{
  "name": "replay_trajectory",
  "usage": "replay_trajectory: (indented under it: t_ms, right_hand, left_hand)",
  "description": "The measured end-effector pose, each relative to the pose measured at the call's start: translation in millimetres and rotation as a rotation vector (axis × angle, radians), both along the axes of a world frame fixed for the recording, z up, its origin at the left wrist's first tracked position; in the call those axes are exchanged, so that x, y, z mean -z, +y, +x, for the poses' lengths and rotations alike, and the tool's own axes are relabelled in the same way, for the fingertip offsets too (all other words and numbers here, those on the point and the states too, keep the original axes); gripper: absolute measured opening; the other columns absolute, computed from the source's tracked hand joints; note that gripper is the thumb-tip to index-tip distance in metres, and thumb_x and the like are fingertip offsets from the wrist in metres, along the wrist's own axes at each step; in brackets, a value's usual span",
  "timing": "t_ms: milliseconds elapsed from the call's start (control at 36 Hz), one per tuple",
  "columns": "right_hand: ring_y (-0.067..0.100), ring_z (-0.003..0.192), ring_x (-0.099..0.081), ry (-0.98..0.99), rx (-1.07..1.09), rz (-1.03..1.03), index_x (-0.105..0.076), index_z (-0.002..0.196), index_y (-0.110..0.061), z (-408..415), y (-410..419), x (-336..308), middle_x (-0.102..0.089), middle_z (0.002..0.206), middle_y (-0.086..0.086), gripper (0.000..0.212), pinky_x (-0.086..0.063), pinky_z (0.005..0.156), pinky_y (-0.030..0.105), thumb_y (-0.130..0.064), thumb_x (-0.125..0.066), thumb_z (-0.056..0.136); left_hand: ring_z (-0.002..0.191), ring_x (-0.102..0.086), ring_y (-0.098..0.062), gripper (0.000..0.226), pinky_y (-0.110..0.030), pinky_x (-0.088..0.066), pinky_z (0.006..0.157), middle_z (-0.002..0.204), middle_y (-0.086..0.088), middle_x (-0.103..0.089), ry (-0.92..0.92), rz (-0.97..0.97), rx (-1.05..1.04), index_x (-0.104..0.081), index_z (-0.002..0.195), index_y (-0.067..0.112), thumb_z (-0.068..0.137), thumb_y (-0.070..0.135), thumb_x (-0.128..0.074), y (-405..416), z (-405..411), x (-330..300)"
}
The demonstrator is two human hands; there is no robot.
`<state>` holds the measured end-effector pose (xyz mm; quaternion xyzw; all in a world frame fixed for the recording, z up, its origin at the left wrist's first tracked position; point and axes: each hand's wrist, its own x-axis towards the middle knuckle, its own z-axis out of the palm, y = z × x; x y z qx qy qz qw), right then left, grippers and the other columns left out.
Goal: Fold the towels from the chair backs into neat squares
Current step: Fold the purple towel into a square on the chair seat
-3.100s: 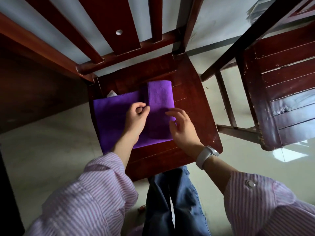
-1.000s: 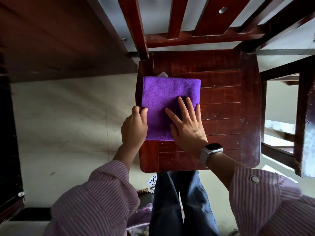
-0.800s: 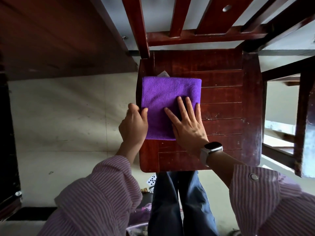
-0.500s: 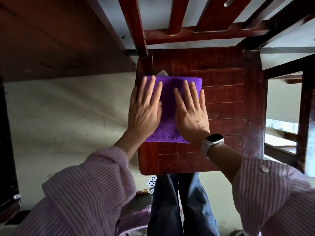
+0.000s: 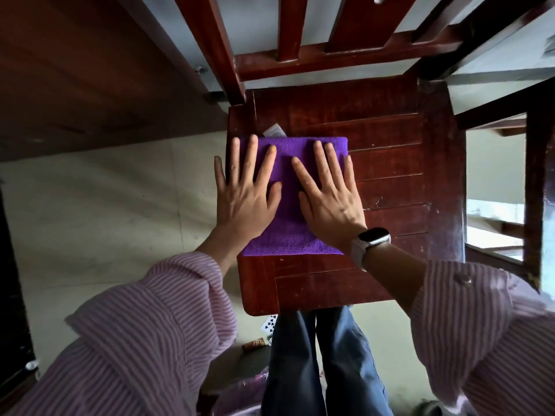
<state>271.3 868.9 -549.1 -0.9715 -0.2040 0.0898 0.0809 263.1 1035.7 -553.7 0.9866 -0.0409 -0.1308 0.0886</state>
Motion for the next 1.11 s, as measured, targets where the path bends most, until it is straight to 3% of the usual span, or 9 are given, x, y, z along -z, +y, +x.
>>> replay_trajectory:
  t_ms: [139, 250, 333, 528, 694, 778, 944, 1028, 1111]
  right_hand:
    - [0.034, 0.135, -0.033, 0.005, -0.099, 0.115, -0.049, 0.132, -0.012, -49.4, -1.4, -23.3, -0.038, 0.143, 0.020, 0.055, -0.018, 0.111, 0.057, -0.016, -0.048, 0.077]
    - [0.028, 0.130, -0.043, 0.114, -0.287, 0.019, -0.050, 0.130, -0.019, -85.6, -8.1, -22.6, -0.045, 0.141, 0.009, 0.053, -0.022, 0.107, 0.055, -0.025, -0.043, 0.078]
    - [0.024, 0.129, -0.045, 0.133, -0.353, -0.056, -0.051, 0.129, -0.022, -80.0, -24.0, -18.3, -0.047, 0.140, 0.003, 0.052, -0.022, 0.107, 0.054, -0.028, -0.043, 0.078]
    - [0.030, 0.119, -0.054, 0.011, -0.431, -0.143, -0.070, 0.100, -0.026, -36.2, -77.0, -32.5, -0.064, 0.120, 0.000, 0.037, -0.031, 0.095, 0.068, -0.023, -0.043, 0.076]
    - [0.038, 0.116, -0.054, 0.131, -0.088, -0.182, -0.073, 0.093, -0.021, -22.8, -113.8, -54.6, -0.062, 0.122, 0.011, 0.040, -0.028, 0.094, 0.070, -0.030, -0.037, 0.076]
    - [0.039, 0.124, -0.047, 0.176, 0.154, -0.038, -0.064, 0.113, -0.012, -34.0, -111.9, -62.6, -0.053, 0.132, 0.014, 0.047, -0.032, 0.098, 0.064, -0.027, -0.036, 0.079]
    - [0.043, 0.131, -0.034, 0.337, 0.225, 0.051, -0.045, 0.131, -0.001, -97.8, -85.0, -43.3, -0.038, 0.142, 0.022, 0.058, -0.039, 0.100, 0.056, -0.025, -0.034, 0.080]
    - [0.049, 0.127, -0.037, 0.409, 0.306, 0.035, -0.041, 0.131, 0.002, -118.3, -72.6, -37.7, -0.038, 0.141, 0.026, 0.059, -0.041, 0.097, 0.058, -0.022, -0.036, 0.077]
    - [0.047, 0.123, -0.044, 0.385, 0.378, 0.019, -0.045, 0.128, 0.000, -123.3, -65.0, -42.6, -0.045, 0.136, 0.025, 0.057, -0.039, 0.095, 0.057, -0.023, -0.037, 0.075]
  left_hand:
    - [0.141, -0.018, -0.029, 0.056, -0.058, -0.010, 0.110, 0.151, -0.007, -0.028, -0.013, -0.021, 0.108, -0.031, 0.141, 0.014, 0.089, 0.034, -0.032, 2.7, 24.3, -15.8]
    - [0.138, -0.028, -0.025, 0.058, -0.053, -0.010, 0.112, 0.147, -0.007, -0.035, 0.074, -0.028, 0.157, -0.028, 0.143, 0.013, 0.089, 0.035, -0.024, -3.7, 44.6, -17.6]
    - [0.120, -0.047, -0.031, 0.058, -0.048, -0.027, 0.105, 0.134, -0.012, -0.050, 0.034, -0.008, 0.148, -0.038, 0.137, 0.010, 0.086, 0.034, -0.025, -5.6, 48.3, -18.9]
    - [0.108, -0.051, -0.039, 0.040, -0.046, -0.039, 0.087, 0.120, -0.019, -0.054, 0.144, -0.025, -0.225, -0.044, 0.130, 0.010, 0.092, 0.023, -0.042, -22.2, 17.7, -38.5]
    - [0.112, -0.053, -0.037, 0.043, -0.041, -0.042, 0.087, 0.122, -0.022, -0.056, 0.339, -0.261, -0.495, -0.044, 0.127, 0.003, 0.091, 0.027, -0.050, -49.4, -37.3, -49.5]
    - [0.114, -0.051, -0.035, 0.048, -0.042, -0.043, 0.090, 0.125, -0.018, -0.053, 0.407, -0.289, -0.549, -0.042, 0.127, 0.004, 0.088, 0.029, -0.054, -55.9, -58.2, -46.7]
    - [0.120, -0.044, -0.039, 0.063, -0.043, -0.033, 0.102, 0.130, -0.024, -0.048, 0.130, -0.365, -0.403, -0.038, 0.135, -0.002, 0.079, 0.016, -0.060, -51.9, -58.1, -44.4]
    - [0.125, -0.041, -0.034, 0.065, -0.039, -0.032, 0.104, 0.136, -0.020, -0.045, 0.240, -0.427, -0.436, -0.032, 0.139, 0.003, 0.082, 0.025, -0.055, -51.4, -48.0, -43.5]
    - [0.118, -0.049, -0.032, 0.058, -0.041, -0.039, 0.101, 0.128, -0.017, -0.054, 0.366, -0.497, -0.662, -0.036, 0.137, 0.006, 0.086, 0.025, -0.057, -46.5, -37.5, -39.0]
